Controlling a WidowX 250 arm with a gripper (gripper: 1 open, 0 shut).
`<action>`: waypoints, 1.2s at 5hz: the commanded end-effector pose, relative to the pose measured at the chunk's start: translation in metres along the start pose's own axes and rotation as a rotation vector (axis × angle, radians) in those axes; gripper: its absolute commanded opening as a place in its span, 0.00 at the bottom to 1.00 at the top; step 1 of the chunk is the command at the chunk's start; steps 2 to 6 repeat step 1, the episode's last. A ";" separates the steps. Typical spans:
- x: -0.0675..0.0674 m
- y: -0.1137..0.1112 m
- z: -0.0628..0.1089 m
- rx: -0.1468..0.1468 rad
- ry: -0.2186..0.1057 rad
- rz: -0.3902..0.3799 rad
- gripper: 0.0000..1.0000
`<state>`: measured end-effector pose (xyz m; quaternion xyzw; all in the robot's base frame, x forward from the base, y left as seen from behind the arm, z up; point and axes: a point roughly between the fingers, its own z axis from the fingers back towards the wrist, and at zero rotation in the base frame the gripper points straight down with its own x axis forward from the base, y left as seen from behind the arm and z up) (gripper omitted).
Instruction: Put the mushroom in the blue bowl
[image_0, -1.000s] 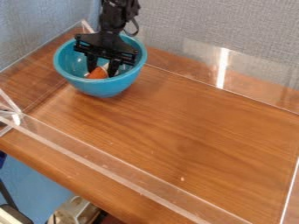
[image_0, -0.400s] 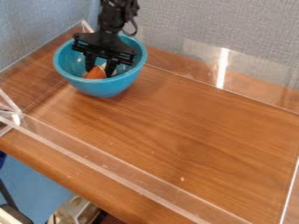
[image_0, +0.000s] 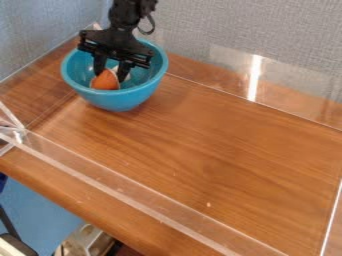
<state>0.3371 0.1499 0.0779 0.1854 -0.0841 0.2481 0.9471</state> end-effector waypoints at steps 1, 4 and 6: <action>0.011 0.006 0.028 -0.015 -0.084 0.018 0.00; 0.011 0.006 0.028 -0.015 -0.084 0.018 0.00; 0.011 0.006 0.028 -0.015 -0.084 0.018 0.00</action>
